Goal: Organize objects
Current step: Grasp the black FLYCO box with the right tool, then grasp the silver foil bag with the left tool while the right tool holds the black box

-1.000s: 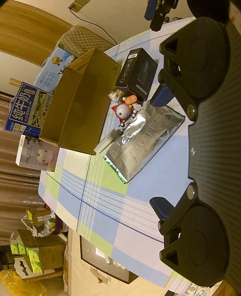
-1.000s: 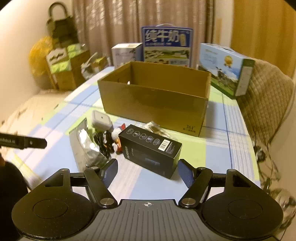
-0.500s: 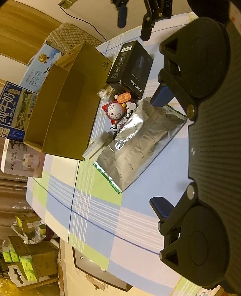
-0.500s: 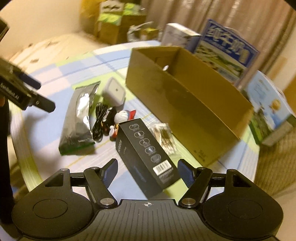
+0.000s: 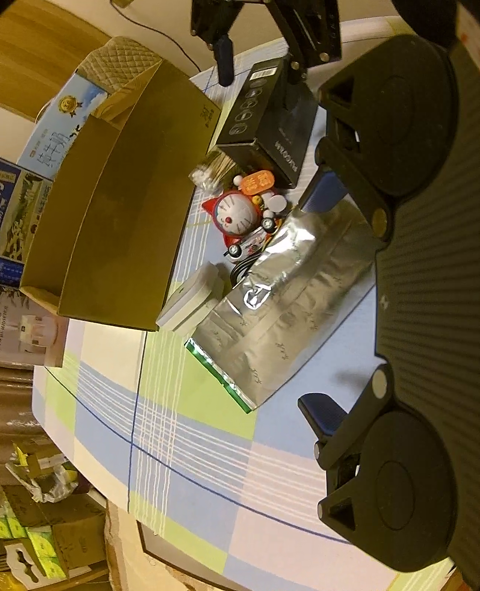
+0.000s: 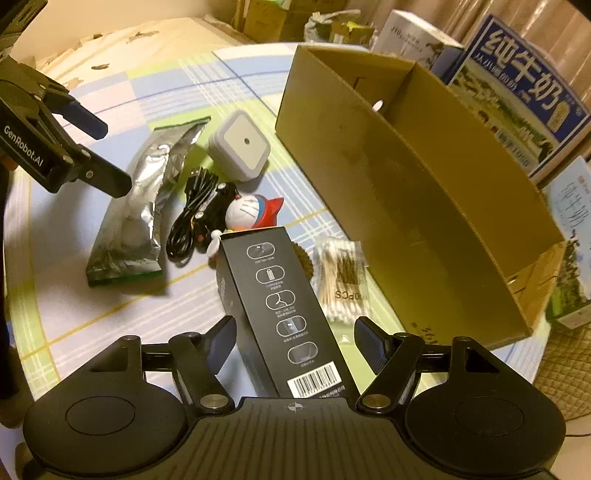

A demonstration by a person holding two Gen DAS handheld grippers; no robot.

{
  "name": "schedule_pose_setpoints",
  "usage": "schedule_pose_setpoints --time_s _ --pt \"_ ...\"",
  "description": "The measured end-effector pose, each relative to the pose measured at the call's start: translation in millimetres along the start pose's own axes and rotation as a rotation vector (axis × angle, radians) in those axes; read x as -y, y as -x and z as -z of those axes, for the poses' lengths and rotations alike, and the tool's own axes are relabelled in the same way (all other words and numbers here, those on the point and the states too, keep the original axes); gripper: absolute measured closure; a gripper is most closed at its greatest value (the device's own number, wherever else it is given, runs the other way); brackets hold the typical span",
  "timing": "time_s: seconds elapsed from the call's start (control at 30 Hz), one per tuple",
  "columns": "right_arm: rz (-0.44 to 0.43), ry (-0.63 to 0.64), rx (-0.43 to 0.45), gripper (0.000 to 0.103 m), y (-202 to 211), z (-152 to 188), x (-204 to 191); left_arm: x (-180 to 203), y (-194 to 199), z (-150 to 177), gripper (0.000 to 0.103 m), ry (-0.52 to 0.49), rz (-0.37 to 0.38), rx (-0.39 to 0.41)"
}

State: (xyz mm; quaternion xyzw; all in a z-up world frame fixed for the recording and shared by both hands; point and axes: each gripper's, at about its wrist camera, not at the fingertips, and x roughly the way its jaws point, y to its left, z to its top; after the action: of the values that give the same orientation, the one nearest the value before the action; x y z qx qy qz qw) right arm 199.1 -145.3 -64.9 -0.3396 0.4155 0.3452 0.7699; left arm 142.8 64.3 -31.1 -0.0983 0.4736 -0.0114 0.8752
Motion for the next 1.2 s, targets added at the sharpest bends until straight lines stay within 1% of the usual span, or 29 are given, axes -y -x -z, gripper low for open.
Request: schedule_pose_setpoints --time_s 0.1,0.17,0.2,0.27,0.37,0.4,0.57,0.7,0.9,1.0,1.07,1.1,1.17,1.2 --pt "-0.017 -0.012 -0.013 0.035 -6 -1 3 -2 -7 -4 0.001 0.018 0.004 -0.009" --pt "-0.028 -0.018 -0.022 0.037 -10 0 2 -3 -12 -5 0.001 0.028 0.004 -0.014" --pt "-0.031 -0.021 -0.026 0.043 -11 0 2 -4 -13 -6 0.001 0.032 0.004 -0.016" --pt "-0.038 -0.038 -0.026 0.046 -11 1 1 -5 -17 -6 0.001 0.045 0.007 -0.022" --pt "-0.045 -0.072 -0.026 0.061 -11 2 1 -7 -22 -6 0.001 0.065 0.011 -0.034" --pt "-0.043 -0.084 -0.027 0.062 -10 2 0 -7 -24 -5 0.001 0.07 0.011 -0.037" --pt "-0.04 -0.154 -0.026 0.062 -3 7 -3 -9 -29 -5 0.002 0.103 0.018 -0.044" --pt "-0.039 -0.243 0.004 0.062 8 13 -3 -10 -33 -7 0.002 0.125 0.031 -0.048" --pt "-0.026 -0.316 0.025 0.062 19 19 -6 -8 -44 -10 0.003 0.176 0.035 -0.069" --pt "-0.029 -0.339 0.029 0.062 25 22 -7 -6 -46 -10 0.013 0.16 0.035 -0.073" --pt "-0.027 -0.347 0.031 0.062 29 24 -9 -4 -47 -8 0.026 0.121 0.035 -0.083" --pt "-0.027 -0.35 0.033 0.062 30 25 -11 -4 -47 -7 0.028 0.104 0.028 -0.095" --pt "-0.028 -0.361 0.036 0.062 35 28 -14 -3 -48 -5 0.037 0.043 0.032 -0.123" --pt "-0.027 -0.369 0.039 0.062 37 29 -16 -3 -47 -4 0.039 0.014 0.033 -0.137"
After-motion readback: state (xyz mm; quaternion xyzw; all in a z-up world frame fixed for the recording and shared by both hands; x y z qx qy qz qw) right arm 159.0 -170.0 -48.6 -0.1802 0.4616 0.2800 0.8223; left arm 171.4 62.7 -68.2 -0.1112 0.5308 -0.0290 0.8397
